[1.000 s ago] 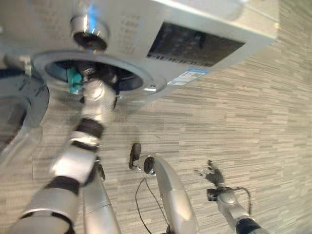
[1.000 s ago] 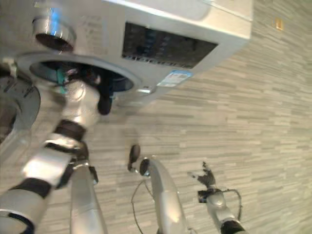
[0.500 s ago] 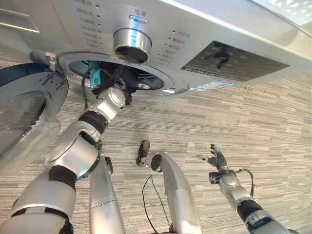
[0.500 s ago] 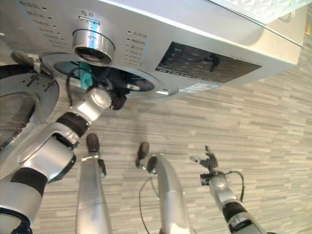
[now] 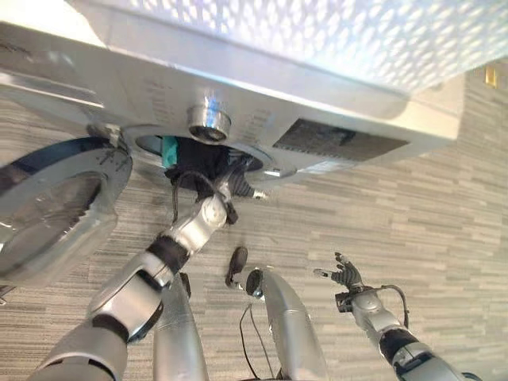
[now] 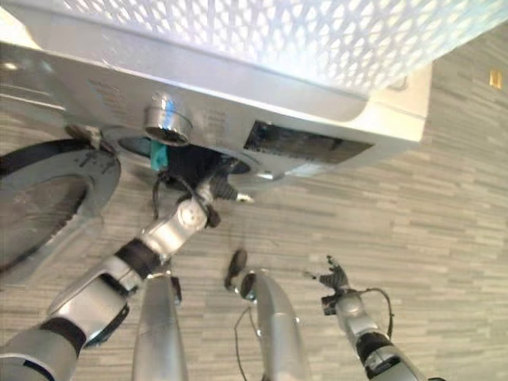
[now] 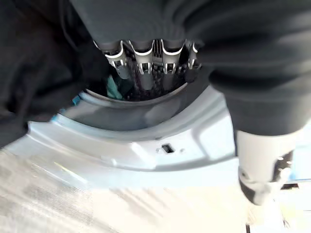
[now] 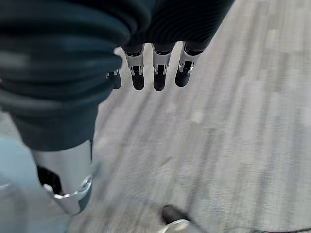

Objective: Grab the laundry basket,head to the washer,open it,put in the laundry and shut it.

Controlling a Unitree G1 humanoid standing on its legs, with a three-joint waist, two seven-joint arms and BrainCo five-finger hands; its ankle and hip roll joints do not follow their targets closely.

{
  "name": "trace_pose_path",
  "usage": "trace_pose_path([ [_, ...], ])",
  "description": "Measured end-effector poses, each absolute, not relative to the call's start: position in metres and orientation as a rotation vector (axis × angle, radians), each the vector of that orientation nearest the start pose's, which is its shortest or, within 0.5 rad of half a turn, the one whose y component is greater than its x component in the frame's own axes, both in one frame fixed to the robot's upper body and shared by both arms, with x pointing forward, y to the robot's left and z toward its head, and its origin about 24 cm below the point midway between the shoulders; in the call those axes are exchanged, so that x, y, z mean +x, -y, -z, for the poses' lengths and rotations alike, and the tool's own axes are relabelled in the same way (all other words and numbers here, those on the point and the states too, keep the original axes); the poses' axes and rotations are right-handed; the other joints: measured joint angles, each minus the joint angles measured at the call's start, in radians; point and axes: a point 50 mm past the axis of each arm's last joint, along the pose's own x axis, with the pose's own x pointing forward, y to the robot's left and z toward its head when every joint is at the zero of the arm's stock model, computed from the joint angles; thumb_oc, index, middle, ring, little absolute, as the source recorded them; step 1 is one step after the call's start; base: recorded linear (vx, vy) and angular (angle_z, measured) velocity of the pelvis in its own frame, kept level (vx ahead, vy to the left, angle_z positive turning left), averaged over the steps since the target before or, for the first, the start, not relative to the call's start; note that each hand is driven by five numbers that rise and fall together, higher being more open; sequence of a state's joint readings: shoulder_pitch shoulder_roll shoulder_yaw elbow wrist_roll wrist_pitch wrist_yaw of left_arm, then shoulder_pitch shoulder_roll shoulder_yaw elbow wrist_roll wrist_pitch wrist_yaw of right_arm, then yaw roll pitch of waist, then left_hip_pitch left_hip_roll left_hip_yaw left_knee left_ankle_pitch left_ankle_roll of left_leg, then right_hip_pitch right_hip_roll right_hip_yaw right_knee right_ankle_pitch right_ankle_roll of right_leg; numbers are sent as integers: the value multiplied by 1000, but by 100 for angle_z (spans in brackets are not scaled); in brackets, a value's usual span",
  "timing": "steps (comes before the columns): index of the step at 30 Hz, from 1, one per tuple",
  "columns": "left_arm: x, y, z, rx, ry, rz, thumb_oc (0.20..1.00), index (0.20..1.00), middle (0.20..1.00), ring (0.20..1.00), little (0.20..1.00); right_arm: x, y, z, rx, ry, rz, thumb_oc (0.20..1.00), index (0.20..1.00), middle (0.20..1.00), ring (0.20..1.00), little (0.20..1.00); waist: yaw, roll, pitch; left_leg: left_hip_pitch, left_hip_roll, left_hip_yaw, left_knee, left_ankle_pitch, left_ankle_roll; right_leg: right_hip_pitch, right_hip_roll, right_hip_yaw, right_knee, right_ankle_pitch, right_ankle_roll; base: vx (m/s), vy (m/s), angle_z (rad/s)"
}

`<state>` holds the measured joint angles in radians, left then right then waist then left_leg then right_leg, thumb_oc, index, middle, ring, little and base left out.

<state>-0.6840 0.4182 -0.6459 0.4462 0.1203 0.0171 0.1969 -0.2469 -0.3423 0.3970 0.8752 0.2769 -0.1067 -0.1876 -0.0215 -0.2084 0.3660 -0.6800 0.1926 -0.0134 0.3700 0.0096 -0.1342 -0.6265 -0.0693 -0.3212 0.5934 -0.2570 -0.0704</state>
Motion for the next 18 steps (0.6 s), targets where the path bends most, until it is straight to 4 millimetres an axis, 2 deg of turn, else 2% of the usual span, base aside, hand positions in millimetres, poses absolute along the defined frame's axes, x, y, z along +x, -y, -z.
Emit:
trace_pose_path([
  [2, 339, -106, -86, 818, 195, 316, 1000, 1000, 1000, 1000, 1000, 241, 206, 79, -325, -568, 33, 1000, 1000, 1000, 1000, 1000, 15, 8, 3, 52, 5, -1, -18, 0, 0, 56, 7, -9, -27, -1, 0, -40, -64, 7],
  [3, 328, -114, -72, 818, 152, 329, 1000, 1000, 1000, 1000, 1000, 239, 205, 79, -346, -569, 21, 1000, 1000, 1000, 1000, 1000, 42, 25, 7, 87, 9, -7, -38, 6, -8, 95, 18, -18, -42, -4, -1, -61, -81, 12],
  [4, 323, -116, -68, 812, 143, 334, 1000, 1000, 1000, 1000, 1000, 238, 205, 81, -361, -577, 16, 1000, 1000, 1000, 1000, 1000, 44, 27, 8, 104, 14, -7, -51, 10, -11, 111, 21, -19, -55, -2, -3, -153, -175, 13],
  [6, 312, -124, -53, 802, 86, 353, 1000, 1000, 1000, 1000, 1000, 240, 205, 78, -384, -567, 10, 1000, 1000, 1000, 1000, 1000, 68, 49, 20, 123, 18, -10, -72, 38, -9, 146, 38, -39, -61, 2, -10, -131, -136, 28],
  [7, 310, -120, -51, 786, 77, 370, 1000, 1000, 1000, 1000, 1000, 240, 210, 78, -404, -570, 20, 1000, 1000, 1000, 1000, 1000, 60, 66, 34, 126, 18, -2, -83, 66, -8, 167, 29, -68, -72, 4, -14, -109, -67, 65],
  [8, 307, -122, -46, 785, 59, 385, 1000, 1000, 1000, 1000, 1000, 240, 213, 77, -417, -576, 24, 1000, 1000, 1000, 1000, 1000, 65, 85, 46, 130, 20, 2, -99, 89, -1, 185, 29, -97, -82, 5, -19, -264, -126, 84],
  [9, 297, -129, -41, 757, 34, 397, 1000, 1000, 1000, 1000, 1000, 243, 210, 62, -426, -509, -9, 1000, 1000, 1000, 1000, 1000, 64, 84, 50, 154, 21, 43, -168, 144, 12, 190, 19, -121, -78, 2, -33, -266, -102, 74],
  [11, 286, -134, -37, 742, 21, 402, 1000, 1000, 1000, 1000, 1000, 242, 217, 42, -475, -388, -35, 1000, 1000, 1000, 1000, 1000, 40, 75, 61, 177, 34, 145, -225, 213, 72, 186, -6, -153, -50, 9, -59, -172, -27, 67],
  [12, 285, -139, -37, 765, 12, 429, 1000, 1000, 1000, 1000, 1000, 237, 225, 41, -497, -387, -21, 1000, 1000, 1000, 1000, 1000, 32, 52, 65, 173, 33, 195, -208, 195, 117, 177, -31, -151, -24, -16, -89, -137, 4, 54],
  [13, 287, -141, -40, 774, 16, 430, 1000, 1000, 1000, 1000, 1000, 235, 229, 42, -496, -398, -5, 1000, 1000, 1000, 1000, 1000, 32, 31, 69, 161, 47, 212, -165, 149, 114, 166, -37, -144, -18, -38, -95, -175, -18, 29],
  [14, 290, -144, -45, 784, 32, 420, 1000, 1000, 1000, 1000, 1000, 234, 231, 44, -497, -412, -1, 1000, 1000, 1000, 1000, 1000, 37, 1, 70, 118, 60, 164, -76, 113, 87, 139, -37, -137, -17, -28, -111, -117, -25, -11],
  [15, 295, -142, -51, 788, 54, 419, 1000, 1000, 1000, 1000, 1000, 232, 233, 45, -499, -418, -3, 1000, 1000, 1000, 1000, 1000, 41, -36, 71, 53, 62, 79, 94, 62, 87, 91, -43, -126, -14, -4, -123, -69, 50, -4],
  [16, 311, -138, -61, 811, 74, 409, 1000, 1000, 1000, 1000, 1000, 237, 240, 46, -501, -434, 22, 1000, 1000, 1000, 1000, 1000, 21, -44, 97, -25, 65, -14, 347, -19, 87, 62, -51, -146, -47, 36, -115, -33, 156, 29],
  [17, 316, -129, -62, 814, 77, 426, 1000, 1000, 1000, 1000, 1000, 236, 247, 54, -504, -487, 56, 1000, 1000, 1000, 1000, 1000, -13, -33, 105, -31, 63, -47, 403, -43, 86, 60, -61, -169, -61, 52, -95, -17, 248, 74],
  [18, 318, -118, -64, 812, 96, 455, 1000, 1000, 1000, 1000, 1000, 236, 251, 60, -511, -534, 78, 1000, 1000, 1000, 1000, 1000, -39, -17, 116, 6, 54, -62, 373, -52, 88, 52, -75, -178, -62, 48, -86, -59, 339, 69],
])
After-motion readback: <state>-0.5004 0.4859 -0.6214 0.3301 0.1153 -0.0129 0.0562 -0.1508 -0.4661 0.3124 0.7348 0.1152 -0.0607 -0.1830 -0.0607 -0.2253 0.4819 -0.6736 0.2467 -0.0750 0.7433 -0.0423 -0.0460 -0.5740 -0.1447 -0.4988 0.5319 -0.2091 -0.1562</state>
